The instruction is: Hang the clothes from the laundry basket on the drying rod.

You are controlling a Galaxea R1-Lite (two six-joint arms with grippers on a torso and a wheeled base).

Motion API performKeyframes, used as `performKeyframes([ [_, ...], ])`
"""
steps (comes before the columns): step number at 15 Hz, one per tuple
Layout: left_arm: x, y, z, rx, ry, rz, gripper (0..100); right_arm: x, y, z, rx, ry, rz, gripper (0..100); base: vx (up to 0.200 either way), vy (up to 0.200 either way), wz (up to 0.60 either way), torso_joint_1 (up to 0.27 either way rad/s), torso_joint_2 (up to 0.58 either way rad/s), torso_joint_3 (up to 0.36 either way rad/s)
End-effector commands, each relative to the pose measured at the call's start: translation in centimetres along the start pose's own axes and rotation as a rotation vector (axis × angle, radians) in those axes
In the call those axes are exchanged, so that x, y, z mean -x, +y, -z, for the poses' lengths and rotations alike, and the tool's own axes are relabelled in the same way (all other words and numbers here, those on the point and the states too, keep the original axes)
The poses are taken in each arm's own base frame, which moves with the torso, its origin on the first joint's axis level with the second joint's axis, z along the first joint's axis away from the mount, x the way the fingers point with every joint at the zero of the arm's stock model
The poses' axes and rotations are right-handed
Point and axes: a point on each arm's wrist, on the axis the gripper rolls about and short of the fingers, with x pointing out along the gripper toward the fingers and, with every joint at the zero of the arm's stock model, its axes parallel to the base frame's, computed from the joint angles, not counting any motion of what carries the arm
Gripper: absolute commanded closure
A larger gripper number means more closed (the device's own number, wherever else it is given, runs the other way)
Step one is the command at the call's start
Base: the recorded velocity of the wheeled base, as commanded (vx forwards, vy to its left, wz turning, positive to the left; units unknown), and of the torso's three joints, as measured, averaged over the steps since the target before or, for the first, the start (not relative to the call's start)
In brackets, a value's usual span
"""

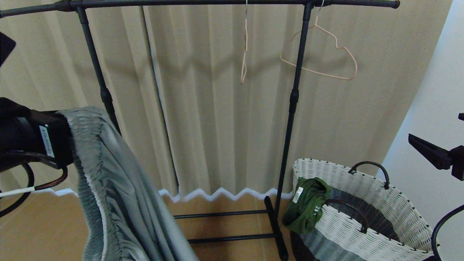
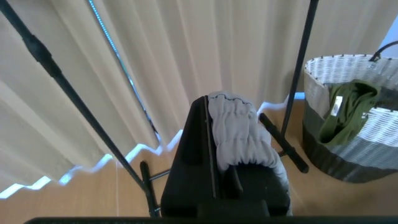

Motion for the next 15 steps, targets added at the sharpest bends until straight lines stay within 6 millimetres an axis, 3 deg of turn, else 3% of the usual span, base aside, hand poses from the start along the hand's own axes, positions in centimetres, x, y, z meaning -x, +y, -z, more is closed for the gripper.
performKeyframes([
  [1, 0.6, 0.1, 0.2, 0.001, -0.008, -0.004, 100, 0.0, -0.1, 0.1, -0.002, 0.001, 0.004, 0, 0.000, 0.000, 0.00, 0.000, 0.00, 0.000],
  [6, 1.1, 0.2, 0.6, 0.004, -0.017, 0.026, 100, 0.1, -1.2, -0.2, -0.020, -0.003, 0.062, 0, 0.000, 0.000, 0.00, 0.000, 0.00, 0.000],
  [11, 1.8, 0.2, 4.0, 0.005, 0.004, 0.048, 100, 0.5, -1.2, -0.2, -0.031, -0.009, 0.063, 0, 0.000, 0.000, 0.00, 0.000, 0.00, 0.000],
  [15, 1.4, 0.1, 4.6, 0.022, -0.008, 0.050, 100, 0.5, -1.1, -0.1, -0.045, -0.004, 0.061, 0, 0.000, 0.000, 0.00, 0.000, 0.00, 0.000],
])
